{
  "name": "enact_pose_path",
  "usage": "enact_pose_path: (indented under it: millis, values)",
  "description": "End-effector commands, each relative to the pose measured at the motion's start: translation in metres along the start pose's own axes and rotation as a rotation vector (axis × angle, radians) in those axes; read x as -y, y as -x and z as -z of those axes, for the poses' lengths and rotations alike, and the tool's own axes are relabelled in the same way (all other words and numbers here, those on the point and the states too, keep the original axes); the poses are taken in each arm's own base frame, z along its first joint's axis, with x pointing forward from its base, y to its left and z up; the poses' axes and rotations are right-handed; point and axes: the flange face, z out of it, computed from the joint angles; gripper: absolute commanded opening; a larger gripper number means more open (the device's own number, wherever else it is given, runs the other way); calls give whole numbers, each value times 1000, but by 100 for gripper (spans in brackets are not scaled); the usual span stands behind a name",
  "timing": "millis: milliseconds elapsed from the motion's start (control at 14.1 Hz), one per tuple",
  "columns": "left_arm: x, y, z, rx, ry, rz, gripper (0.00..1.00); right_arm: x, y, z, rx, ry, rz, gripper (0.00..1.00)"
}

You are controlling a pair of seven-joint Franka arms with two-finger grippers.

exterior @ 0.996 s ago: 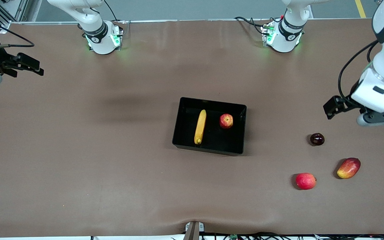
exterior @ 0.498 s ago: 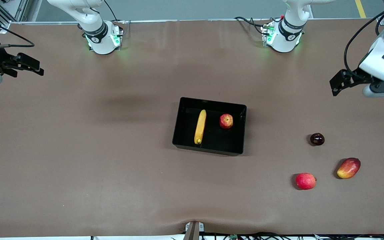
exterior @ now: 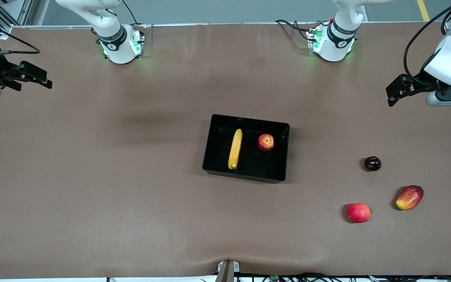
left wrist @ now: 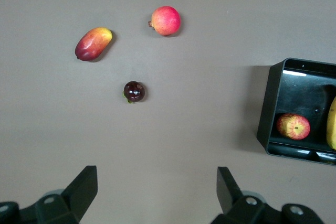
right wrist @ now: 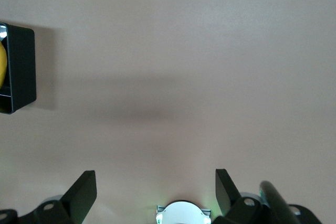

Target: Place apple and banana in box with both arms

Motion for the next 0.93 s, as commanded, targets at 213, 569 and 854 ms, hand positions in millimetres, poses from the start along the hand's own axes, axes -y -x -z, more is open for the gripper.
enact_pose_path:
  millis: [213, 569, 854]
  values:
    - [-3, 6, 4, 1, 18, -16, 100, -2, 6, 7, -11, -17, -2, 100]
    - [-8, 12, 7, 41, 60, -10, 100, -1, 6, 7, -13, -17, 0, 100]
    - [-9, 12, 7, 45, 63, -18, 100, -1, 6, 7, -13, -17, 0, 100]
